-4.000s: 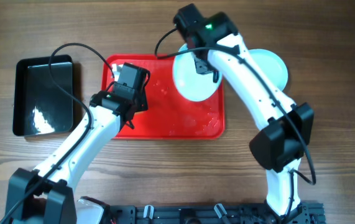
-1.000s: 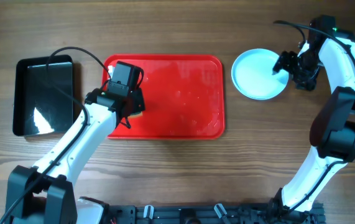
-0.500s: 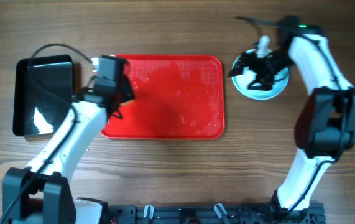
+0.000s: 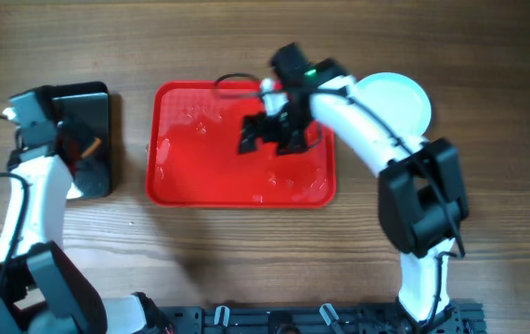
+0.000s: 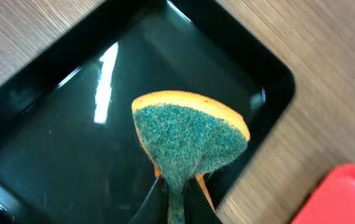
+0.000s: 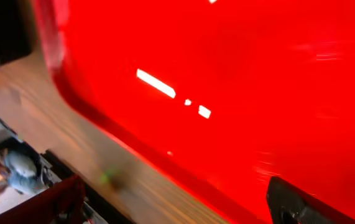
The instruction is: Clean dirty plates on tray and stack at the side
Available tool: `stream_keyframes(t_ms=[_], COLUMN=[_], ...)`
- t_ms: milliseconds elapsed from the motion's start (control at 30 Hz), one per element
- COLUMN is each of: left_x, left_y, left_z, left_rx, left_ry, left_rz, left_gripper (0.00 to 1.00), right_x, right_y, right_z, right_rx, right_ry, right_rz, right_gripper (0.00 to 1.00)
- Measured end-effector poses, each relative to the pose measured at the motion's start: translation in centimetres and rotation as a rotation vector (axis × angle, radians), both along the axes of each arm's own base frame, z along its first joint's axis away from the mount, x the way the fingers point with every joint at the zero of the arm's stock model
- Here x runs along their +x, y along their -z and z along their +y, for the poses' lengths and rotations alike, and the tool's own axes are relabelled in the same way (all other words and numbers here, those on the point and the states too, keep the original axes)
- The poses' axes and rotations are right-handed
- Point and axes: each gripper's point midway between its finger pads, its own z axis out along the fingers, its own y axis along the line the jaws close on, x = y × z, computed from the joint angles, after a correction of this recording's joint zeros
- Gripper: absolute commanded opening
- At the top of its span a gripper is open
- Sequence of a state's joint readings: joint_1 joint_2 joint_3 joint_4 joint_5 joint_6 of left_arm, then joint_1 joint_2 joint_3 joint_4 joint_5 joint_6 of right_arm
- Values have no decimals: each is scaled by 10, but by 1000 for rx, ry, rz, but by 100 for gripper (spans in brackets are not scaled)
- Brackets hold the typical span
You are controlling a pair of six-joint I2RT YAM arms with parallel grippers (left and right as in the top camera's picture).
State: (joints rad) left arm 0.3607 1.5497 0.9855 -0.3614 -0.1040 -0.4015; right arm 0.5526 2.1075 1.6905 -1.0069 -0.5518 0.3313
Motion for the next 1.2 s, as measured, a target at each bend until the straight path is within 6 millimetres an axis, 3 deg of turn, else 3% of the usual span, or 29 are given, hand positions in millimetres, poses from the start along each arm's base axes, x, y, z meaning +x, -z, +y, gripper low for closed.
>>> stream_keyframes(t_ms=[167, 200, 333, 367, 533, 667, 700, 733, 833, 933, 1067, 1200], left_x=[-1, -2, -3, -2, 2, 8, 10, 12, 10, -1, -25, -44], left_y=[26, 34, 54, 55, 50, 18, 3, -14, -56, -78, -73, -59], left_z=[16, 17, 18, 18, 16, 10, 7, 1, -25, -59, -110, -151], left_rx=[-55, -65, -93, -94, -105, -105, -107, -114, -174, -267, -421, -529], left_ry=[-28, -32, -36, -35, -21, 8, 26, 49, 146, 246, 347, 419], left_rz=[25, 40, 74, 72, 44, -39, -79, -125, -235, -275, -186, -72], left_gripper=[9, 19, 91, 100, 100, 100, 100, 100, 100, 100, 100, 100], right_x=[-20, -25, -36, -39, -43, -43, -43, -44, -54, -73, -106, -147], right_y=[0, 0, 2, 2, -6, -39, -70, -83, -129, -170, -197, -199], right_z=[34, 39, 53, 55, 53, 44, 37, 30, 3, -31, -72, -103], right_rx=[-4, -8, -20, -27, -53, -51, -34, -38, -54, -78, -133, -256], right_ry=[-29, -33, -54, -59, -59, -40, -26, -15, 33, 76, 93, 52], right_rz=[-13, -17, -30, -34, -60, -127, -194, -221, -309, -383, -420, -415], right_gripper=[98, 98, 99, 100, 100, 100, 100, 100, 100, 99, 99, 100])
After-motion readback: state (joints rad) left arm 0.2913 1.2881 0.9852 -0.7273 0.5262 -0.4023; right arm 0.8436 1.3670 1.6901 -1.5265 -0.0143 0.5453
